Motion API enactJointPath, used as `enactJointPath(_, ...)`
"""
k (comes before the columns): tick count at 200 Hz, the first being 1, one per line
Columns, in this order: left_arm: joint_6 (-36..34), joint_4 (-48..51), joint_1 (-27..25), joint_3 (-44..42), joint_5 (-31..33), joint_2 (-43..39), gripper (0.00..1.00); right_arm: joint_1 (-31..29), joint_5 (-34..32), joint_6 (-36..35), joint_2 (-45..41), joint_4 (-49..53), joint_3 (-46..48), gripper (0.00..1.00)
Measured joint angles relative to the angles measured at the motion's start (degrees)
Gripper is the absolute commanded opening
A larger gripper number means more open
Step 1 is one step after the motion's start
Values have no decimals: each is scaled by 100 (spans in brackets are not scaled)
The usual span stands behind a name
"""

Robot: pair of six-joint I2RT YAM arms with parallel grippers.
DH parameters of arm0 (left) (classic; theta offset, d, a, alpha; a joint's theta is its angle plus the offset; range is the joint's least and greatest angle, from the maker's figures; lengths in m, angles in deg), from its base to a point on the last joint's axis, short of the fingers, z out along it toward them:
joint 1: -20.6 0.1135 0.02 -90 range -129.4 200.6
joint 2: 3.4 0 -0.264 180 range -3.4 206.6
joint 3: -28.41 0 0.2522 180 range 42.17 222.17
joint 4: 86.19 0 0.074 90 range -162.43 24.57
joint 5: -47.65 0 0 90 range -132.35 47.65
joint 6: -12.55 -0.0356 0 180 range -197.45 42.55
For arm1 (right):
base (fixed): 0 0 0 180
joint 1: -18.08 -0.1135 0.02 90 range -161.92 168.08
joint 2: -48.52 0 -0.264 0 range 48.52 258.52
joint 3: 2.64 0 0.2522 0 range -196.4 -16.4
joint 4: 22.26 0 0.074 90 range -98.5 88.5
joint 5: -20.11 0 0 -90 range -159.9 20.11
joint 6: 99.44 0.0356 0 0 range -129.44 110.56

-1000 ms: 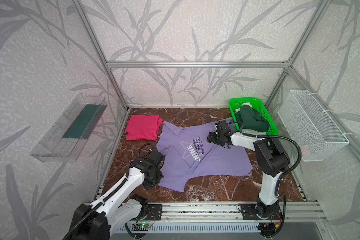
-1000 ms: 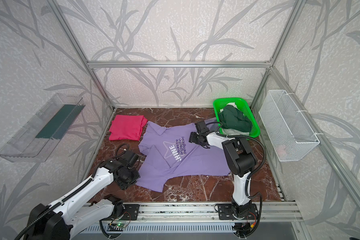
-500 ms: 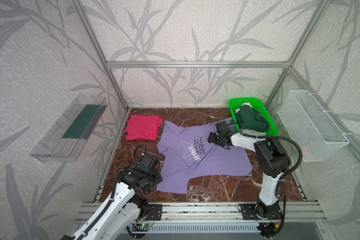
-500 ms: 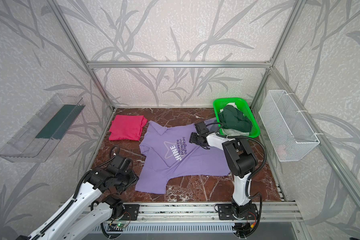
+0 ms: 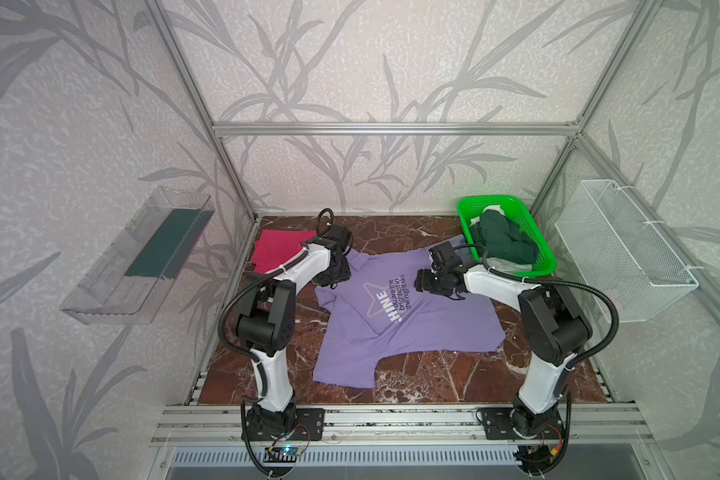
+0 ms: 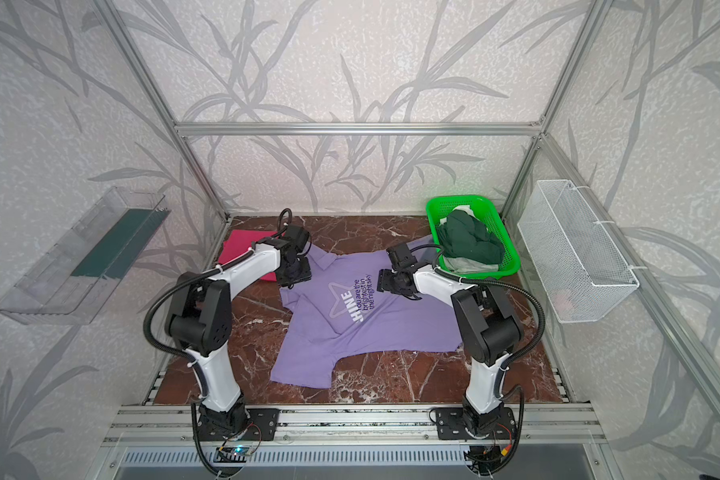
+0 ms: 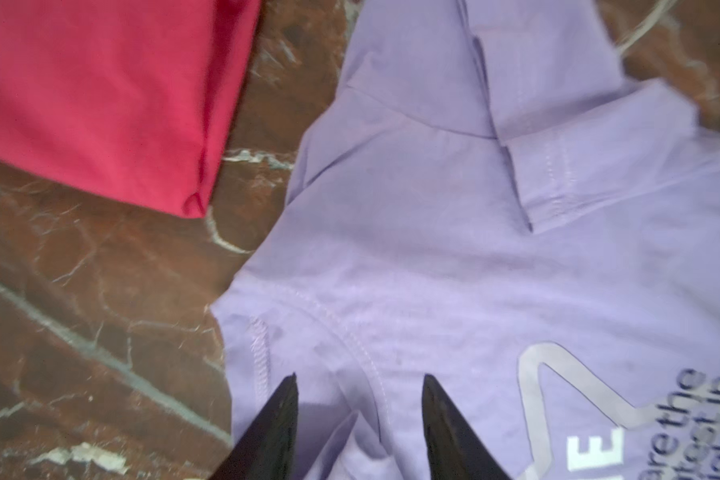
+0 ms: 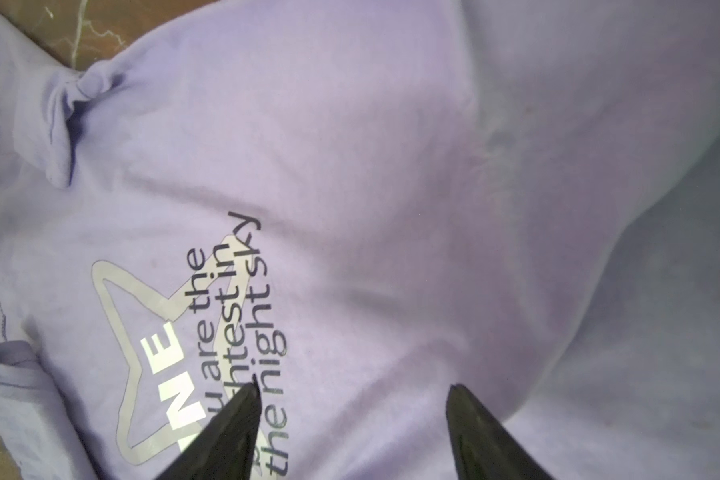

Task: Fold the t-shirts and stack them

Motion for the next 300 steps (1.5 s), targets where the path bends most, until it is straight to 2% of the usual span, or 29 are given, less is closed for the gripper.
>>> enactJointPath(27,-238,46,31,702,-2,844,49,-11,83,-122,26,197,-199,72)
enactJointPath(73,-332,164,144,1526,-52,1486,49,-11,186,-284,271,293,-588,71)
enactJointPath(106,-339,282,483,2203,-195,1895,50,-11,269,-409,343,308,-710,72)
enactJointPath(135,-361,511,855,3250,-297,2487,50,-11,286,-476,260,295,-693,72)
enactJointPath(162,-575,907,1045,4898,-382,3392,50,-13,107,-472,-463,330,-94,72)
enactJointPath(175,-688,1027,1064,5368,-442,3637,51,-13,-199,-367,-1058,619,284,72)
enactJointPath(191,-800,1106,1038,5447,-568,3644,51,-11,-647,-160,-1683,1119,586,72)
enactJointPath(207,-885,994,944,4951,-669,3322,53,-11,-1207,24,-2330,1784,907,71)
enactJointPath(234,-887,555,562,2826,-660,1945,55,-11,-1799,859,-3298,2997,1683,68)
enactJointPath(239,-879,428,387,2199,-649,1484,56,-11,-1878,1067,-3541,3263,1895,67)
enactJointPath(259,-850,63,-173,872,-710,319,59,-7,-2050,1493,-4148,3899,2356,62)
enactJointPath(269,-844,-155,-540,372,-800,-181,61,-2,-2138,1696,-4437,4033,2581,56)
enactJointPath(279,-835,-317,-868,-7,-925,-590,71,37,-2184,1847,-4658,4079,2824,50)
enactJointPath(300,-872,-787,-1574,-789,-1292,-1263,79,310,-2133,1998,-4859,3908,3281,49)
